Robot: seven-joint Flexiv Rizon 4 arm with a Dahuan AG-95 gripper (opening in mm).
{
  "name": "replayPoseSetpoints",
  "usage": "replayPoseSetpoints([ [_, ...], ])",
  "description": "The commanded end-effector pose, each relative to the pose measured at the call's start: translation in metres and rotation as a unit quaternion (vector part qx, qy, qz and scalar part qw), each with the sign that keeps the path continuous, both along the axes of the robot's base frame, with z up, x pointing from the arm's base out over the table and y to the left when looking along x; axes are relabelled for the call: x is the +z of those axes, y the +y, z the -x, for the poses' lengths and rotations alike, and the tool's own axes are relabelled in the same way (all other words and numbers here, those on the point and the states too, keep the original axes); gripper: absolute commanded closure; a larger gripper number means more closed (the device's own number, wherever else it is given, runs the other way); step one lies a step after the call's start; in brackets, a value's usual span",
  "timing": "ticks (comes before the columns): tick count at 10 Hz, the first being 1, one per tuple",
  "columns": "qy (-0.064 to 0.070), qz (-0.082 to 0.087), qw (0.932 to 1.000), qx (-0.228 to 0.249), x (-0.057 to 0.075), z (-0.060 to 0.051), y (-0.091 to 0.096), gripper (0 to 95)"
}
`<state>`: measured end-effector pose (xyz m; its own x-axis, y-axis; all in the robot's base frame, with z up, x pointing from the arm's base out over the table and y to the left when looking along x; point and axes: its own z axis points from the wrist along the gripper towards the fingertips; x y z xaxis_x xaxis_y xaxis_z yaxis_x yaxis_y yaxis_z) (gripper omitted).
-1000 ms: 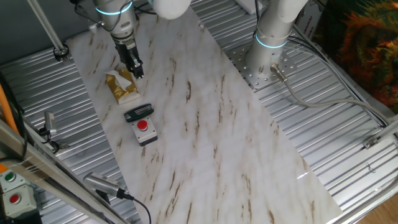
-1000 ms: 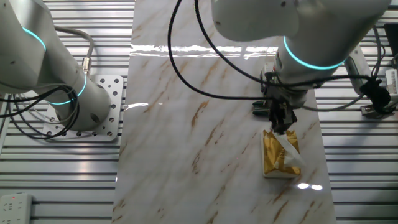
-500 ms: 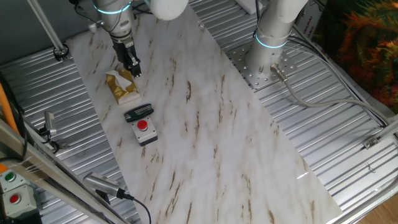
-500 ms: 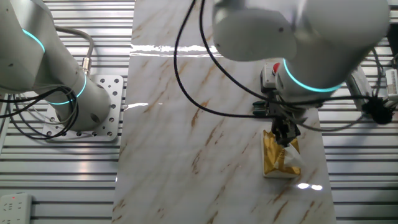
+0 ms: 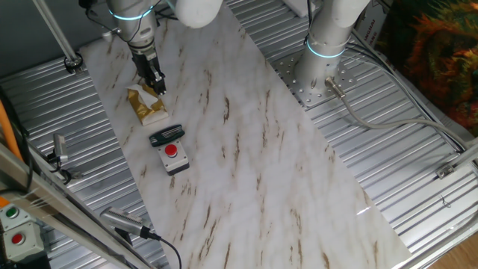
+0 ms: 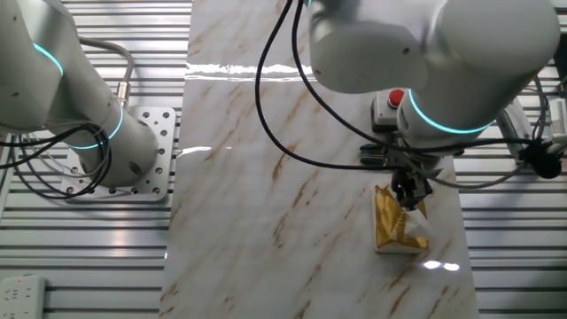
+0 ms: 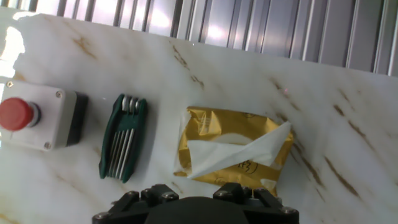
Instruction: Pull out a napkin
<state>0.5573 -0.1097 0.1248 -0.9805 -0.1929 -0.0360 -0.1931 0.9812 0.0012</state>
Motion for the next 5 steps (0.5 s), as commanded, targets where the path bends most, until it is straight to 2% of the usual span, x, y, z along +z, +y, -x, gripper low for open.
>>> replayPoseSetpoints([
  [1, -0.001, -0.002, 1.0000, 0.002, -0.0009, -0.0018, -0.0005, 38.0],
  [5, -0.001, -0.004, 1.0000, 0.003, -0.0011, -0.0017, -0.0005, 38.0],
])
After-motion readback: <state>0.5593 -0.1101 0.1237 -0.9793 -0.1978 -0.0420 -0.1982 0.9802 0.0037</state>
